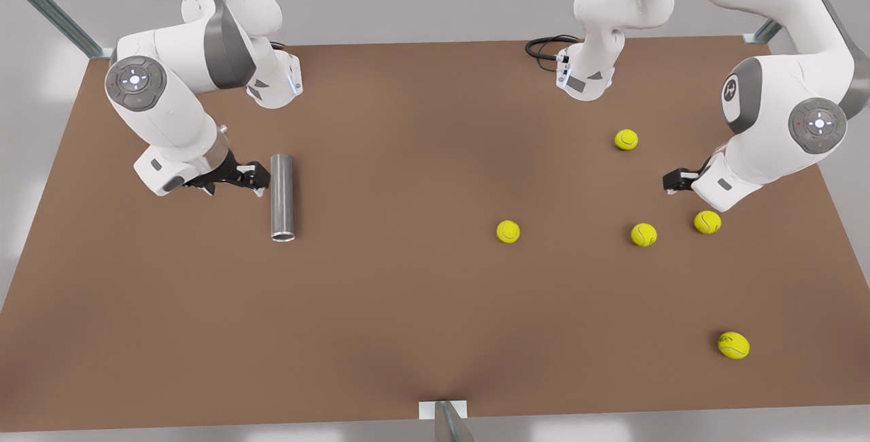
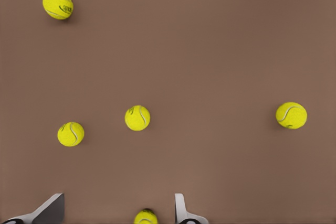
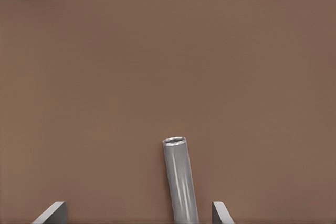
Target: Put the tennis tube upright
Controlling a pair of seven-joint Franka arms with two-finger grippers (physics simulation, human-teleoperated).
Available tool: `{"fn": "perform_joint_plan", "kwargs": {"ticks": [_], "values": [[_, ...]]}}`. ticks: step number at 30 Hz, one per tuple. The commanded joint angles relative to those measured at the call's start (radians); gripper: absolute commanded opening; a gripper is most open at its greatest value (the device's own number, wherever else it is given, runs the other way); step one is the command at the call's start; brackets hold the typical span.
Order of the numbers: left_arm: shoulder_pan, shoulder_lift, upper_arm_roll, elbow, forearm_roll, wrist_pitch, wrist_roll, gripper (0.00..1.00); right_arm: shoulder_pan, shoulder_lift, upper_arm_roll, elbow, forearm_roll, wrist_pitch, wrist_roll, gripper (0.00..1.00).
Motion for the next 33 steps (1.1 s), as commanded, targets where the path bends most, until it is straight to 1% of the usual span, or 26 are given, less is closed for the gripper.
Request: {"fn": "perform_joint_plan", "kwargs": {"ticks": [1, 2, 5, 7, 10, 12, 15, 16, 18, 20, 23, 24, 27, 31, 33], "values": [[0.000, -0.002, 0.000, 0.001, -0.001, -0.002, 0.000, 1.00, 0.006, 0.000, 0.001, 0.000, -0.004, -0.002, 0.003, 1.00], [0.001, -0.007, 0.000, 0.002, -0.002, -0.006, 0.000, 1.00, 0.006, 0.002, 0.001, 0.000, -0.004, -0.005, -0.002, 1.00], [0.001, -0.007, 0.000, 0.002, -0.005, -0.005, -0.002, 1.00, 0.019, 0.084, 0.003, -0.020, -0.002, -0.021, 0.015, 1.00], [0.001, -0.008, 0.000, 0.002, -0.007, -0.005, -0.002, 1.00, 0.022, 0.103, 0.003, -0.082, -0.002, -0.005, 0.018, 1.00], [0.004, -0.008, 0.000, 0.001, -0.007, -0.005, 0.000, 1.00, 0.022, 0.098, 0.007, -0.190, -0.001, 0.038, 0.017, 1.00], [0.004, -0.017, 0.002, -0.010, -0.008, -0.005, 0.000, 1.00, 0.009, 0.094, 0.007, -0.264, -0.001, 0.107, 0.014, 1.00], [0.004, -0.034, 0.000, -0.033, -0.008, 0.000, 0.000, 1.00, 0.000, 0.086, 0.007, -0.315, -0.001, 0.135, 0.000, 1.00], [0.004, -0.036, 0.000, -0.036, -0.008, 0.002, 0.000, 1.00, -0.004, 0.064, 0.007, -0.335, -0.001, 0.143, -0.012, 1.00], [0.004, -0.040, 0.000, -0.050, -0.008, 0.002, 0.000, 1.00, -0.053, 0.002, 0.009, -0.473, -0.001, 0.264, -0.131, 1.00], [0.004, -0.042, 0.000, -0.051, -0.008, 0.002, 0.000, 1.00, -0.066, -0.017, 0.009, -0.548, 0.001, 0.304, -0.158, 1.00], [0.004, -0.042, 0.000, -0.051, -0.008, 0.000, 0.000, 1.00, -0.076, -0.014, 0.009, -0.606, 0.001, 0.356, -0.160, 1.00], [0.004, -0.042, 0.000, -0.051, -0.008, 0.000, 0.000, 1.00, -0.078, -0.012, 0.009, -0.632, 0.001, 0.414, -0.160, 1.00], [0.004, -0.040, 0.000, -0.051, -0.008, 0.000, 0.000, 1.00, -0.095, -0.017, 0.012, -0.672, 0.027, 0.436, -0.177, 1.00], [0.004, -0.039, 0.000, -0.051, -0.008, 0.000, 0.000, 1.00, -0.104, -0.248, 0.013, -0.867, 0.102, 0.460, -0.195, 1.00], [0.006, -0.039, 0.000, -0.056, -0.008, 0.000, 0.000, 1.00, -0.103, -0.258, 0.013, -0.901, 0.104, 0.480, -0.195, 1.00]]}}
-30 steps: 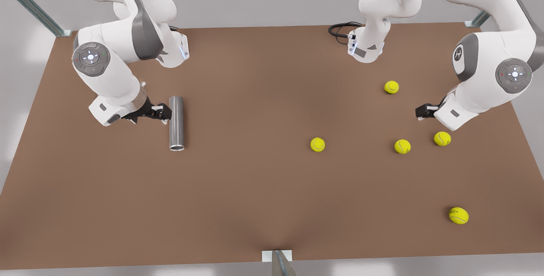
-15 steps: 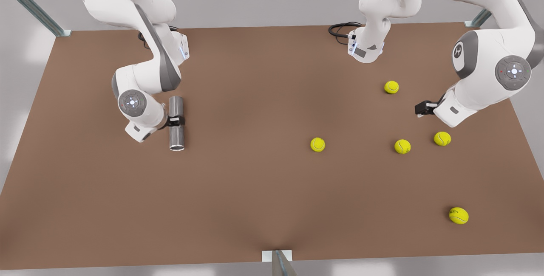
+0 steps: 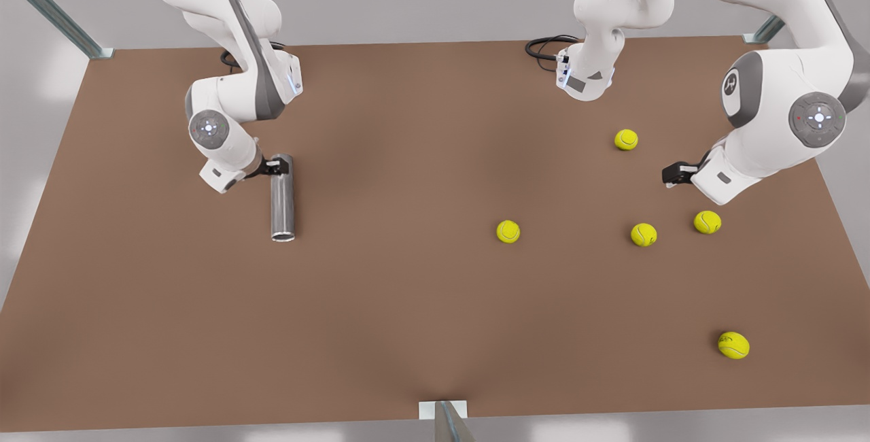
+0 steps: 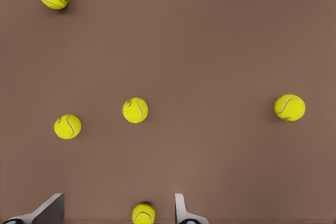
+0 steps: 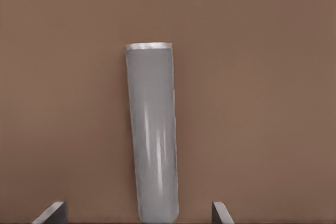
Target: Put the tennis tube upright
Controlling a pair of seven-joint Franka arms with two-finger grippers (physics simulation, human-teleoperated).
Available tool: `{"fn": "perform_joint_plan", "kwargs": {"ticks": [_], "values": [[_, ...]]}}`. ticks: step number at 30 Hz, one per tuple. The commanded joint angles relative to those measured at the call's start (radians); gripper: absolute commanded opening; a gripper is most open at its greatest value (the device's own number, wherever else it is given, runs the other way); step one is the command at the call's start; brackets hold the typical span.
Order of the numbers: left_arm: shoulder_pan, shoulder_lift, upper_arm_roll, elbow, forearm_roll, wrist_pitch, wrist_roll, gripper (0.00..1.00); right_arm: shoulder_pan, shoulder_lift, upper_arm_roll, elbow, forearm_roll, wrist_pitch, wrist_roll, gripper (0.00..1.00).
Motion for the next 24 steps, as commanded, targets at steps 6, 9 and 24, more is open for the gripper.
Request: {"fn": "perform_joint_plan", "kwargs": {"ticks": [6, 9, 24], "values": [[0.000, 0.000, 0.000, -0.003, 0.000, 0.000, 0.000, 1.00, -0.011, 0.048, -0.004, -0.013, 0.000, 0.076, 0.000, 1.00], [0.001, 0.000, 0.000, -0.006, 0.000, 0.000, 0.000, 1.00, -0.011, 0.091, -0.004, -0.013, 0.000, 0.089, -0.005, 1.00], [0.001, 0.000, 0.000, -0.012, 0.000, 0.000, 0.000, 1.00, -0.048, 0.302, -0.007, -0.046, -0.063, 0.241, -0.025, 1.00]]}}
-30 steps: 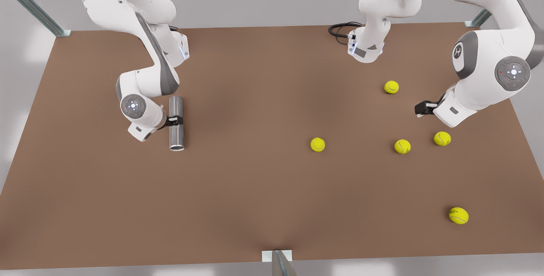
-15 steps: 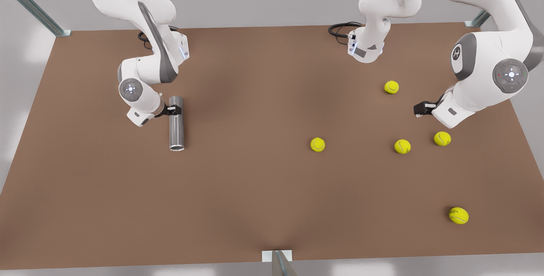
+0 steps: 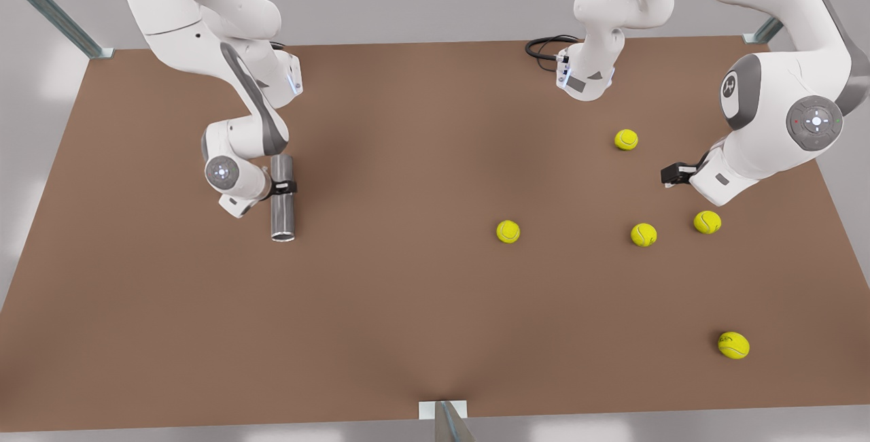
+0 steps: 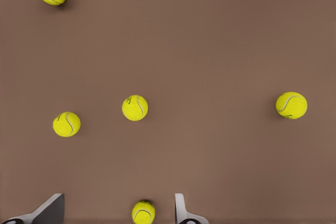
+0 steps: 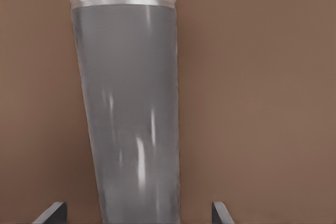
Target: Put the tennis tube upright
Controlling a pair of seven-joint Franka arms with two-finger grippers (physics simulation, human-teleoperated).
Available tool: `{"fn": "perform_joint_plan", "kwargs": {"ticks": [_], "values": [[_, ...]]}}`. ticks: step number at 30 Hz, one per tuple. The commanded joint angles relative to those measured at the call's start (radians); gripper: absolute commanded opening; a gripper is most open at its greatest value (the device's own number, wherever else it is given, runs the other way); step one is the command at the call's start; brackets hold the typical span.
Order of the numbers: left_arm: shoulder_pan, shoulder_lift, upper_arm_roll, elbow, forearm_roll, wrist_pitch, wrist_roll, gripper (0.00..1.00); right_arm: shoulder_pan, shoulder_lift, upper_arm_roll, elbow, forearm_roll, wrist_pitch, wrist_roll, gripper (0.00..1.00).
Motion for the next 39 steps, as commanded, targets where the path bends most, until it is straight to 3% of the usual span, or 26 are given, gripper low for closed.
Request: {"fn": "perform_joint_plan", "kwargs": {"ticks": [1, 21, 23, 30, 37, 39], "values": [[0.000, 0.000, 0.000, 0.000, 0.000, 0.000, 0.000, 1.00, 0.000, 0.000, 0.000, 0.000, 0.000, 0.000, 0.000, 1.00], [0.003, 0.000, 0.000, -0.009, 0.000, -0.003, 0.000, 1.00, -0.017, 0.084, -0.003, -0.026, -0.029, 0.112, 0.002, 1.00], [0.003, 0.000, 0.002, -0.011, 0.000, -0.003, 0.000, 1.00, -0.015, 0.086, -0.003, -0.026, -0.029, 0.112, 0.002, 0.96], [0.005, 0.001, 0.002, -0.011, 0.000, -0.003, 0.000, 1.00, -0.015, 0.114, -0.001, -0.021, -0.029, 0.123, 0.002, 0.95], [0.005, 0.003, 0.002, -0.018, 0.000, -0.002, 0.000, 1.00, -0.014, 0.123, -0.001, -0.021, -0.029, 0.129, 0.002, 0.80], [0.005, 0.003, 0.002, -0.020, 0.000, -0.002, 0.000, 1.00, -0.014, 0.124, -0.001, -0.020, -0.029, 0.129, 0.002, 0.80]]}}
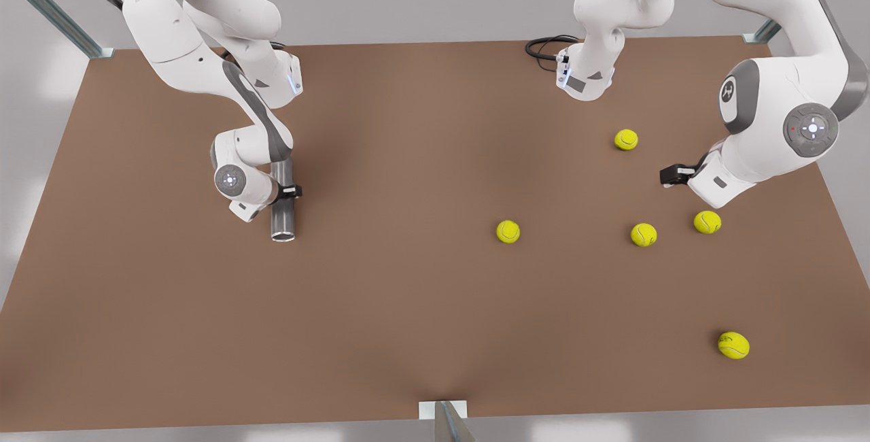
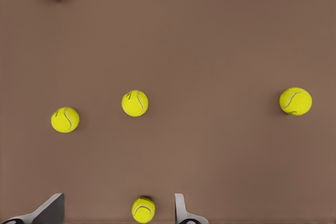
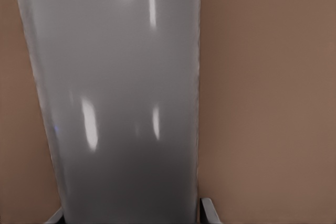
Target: Put the tennis tube upright
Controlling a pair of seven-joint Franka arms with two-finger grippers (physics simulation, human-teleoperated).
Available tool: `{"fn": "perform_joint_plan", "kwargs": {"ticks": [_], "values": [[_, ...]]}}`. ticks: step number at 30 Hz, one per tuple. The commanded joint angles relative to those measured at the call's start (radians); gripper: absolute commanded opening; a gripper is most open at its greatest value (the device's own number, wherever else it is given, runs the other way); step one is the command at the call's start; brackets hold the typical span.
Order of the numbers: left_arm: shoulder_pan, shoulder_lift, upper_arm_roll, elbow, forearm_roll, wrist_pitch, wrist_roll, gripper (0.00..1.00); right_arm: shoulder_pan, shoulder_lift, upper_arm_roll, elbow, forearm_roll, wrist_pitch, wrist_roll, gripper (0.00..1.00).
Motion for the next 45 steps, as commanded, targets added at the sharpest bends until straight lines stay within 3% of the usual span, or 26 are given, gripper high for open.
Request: {"fn": "perform_joint_plan", "kwargs": {"ticks": [1, 10, 23, 30, 37, 43, 45], "values": [[0.000, 0.000, 0.000, -0.001, 0.000, 0.000, 0.000, 1.00, 0.000, 0.000, 0.000, 0.000, 0.000, 0.000, 0.000, 0.80], [0.000, 0.000, 0.000, -0.001, 0.000, -0.002, -0.002, 1.00, 0.000, 0.003, 0.000, 0.002, 0.000, 0.000, 0.002, 0.66], [-0.003, 0.000, 0.000, -0.001, 0.000, -0.003, -0.002, 1.00, 0.020, -0.021, 0.008, 0.038, 0.002, -0.084, 0.014, 0.65], [-0.005, 0.000, 0.000, -0.001, 0.000, -0.003, -0.003, 1.00, 0.025, -0.037, 0.158, 0.241, 0.005, -0.242, 0.012, 0.65], [-0.005, 0.000, 0.000, -0.001, 0.000, -0.003, -0.005, 1.00, 0.256, -0.003, 0.156, 0.538, -0.066, -0.365, 0.003, 0.65], [-0.005, 0.000, 0.000, -0.001, 0.000, -0.003, -0.005, 1.00, 0.428, 0.181, 0.143, 0.902, -0.140, -0.575, 0.011, 0.65], [-0.005, 0.000, 0.000, -0.001, 0.000, -0.003, -0.005, 1.00, 0.474, 0.221, 0.143, 0.948, -0.190, -0.586, 0.009, 0.67]]}}
